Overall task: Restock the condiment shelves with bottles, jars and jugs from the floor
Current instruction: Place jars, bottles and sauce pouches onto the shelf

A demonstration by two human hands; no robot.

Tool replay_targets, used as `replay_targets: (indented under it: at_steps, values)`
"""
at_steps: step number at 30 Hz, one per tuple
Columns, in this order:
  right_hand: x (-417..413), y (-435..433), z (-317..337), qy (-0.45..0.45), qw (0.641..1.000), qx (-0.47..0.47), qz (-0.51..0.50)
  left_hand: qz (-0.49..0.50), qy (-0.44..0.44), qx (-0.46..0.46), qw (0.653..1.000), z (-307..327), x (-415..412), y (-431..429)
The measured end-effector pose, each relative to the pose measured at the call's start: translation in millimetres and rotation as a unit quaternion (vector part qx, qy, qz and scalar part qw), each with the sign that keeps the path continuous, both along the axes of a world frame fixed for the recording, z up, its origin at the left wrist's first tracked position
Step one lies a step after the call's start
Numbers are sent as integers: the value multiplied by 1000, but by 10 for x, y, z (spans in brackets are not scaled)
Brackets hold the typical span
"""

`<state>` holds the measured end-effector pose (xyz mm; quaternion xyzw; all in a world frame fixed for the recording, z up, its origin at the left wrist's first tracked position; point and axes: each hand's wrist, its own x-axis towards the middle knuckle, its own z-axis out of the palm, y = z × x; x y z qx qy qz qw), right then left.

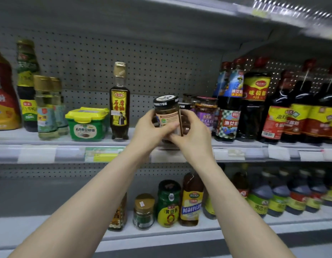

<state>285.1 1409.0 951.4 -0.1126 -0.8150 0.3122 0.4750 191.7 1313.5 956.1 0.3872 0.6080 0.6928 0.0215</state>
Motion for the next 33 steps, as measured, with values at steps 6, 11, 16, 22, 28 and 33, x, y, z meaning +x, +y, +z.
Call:
replay_targets:
  at_steps: [6,11,16,22,28,33]
  values:
    - [61,340,49,-12,999,-36,-2,2,-35,7,999,29,-116,80]
    - [-102,382,-82,-132,990,-19,-51,2,-53,5,999,1,-169,101]
    - [-220,423,-17,-165,985,-3,-52,-6,-50,0,999,8,-239,119]
    - [-129,377,39,-52,998,-10,20,-74,-59,-2,996,26,-321,154]
    - [-97,388,26,-58,992,-74,84,-114,-50,-26,992,-27,-346,239]
    - [-130,366,44,-23,998,-29,-42,-34,-1,-25,999,-12,-317,340]
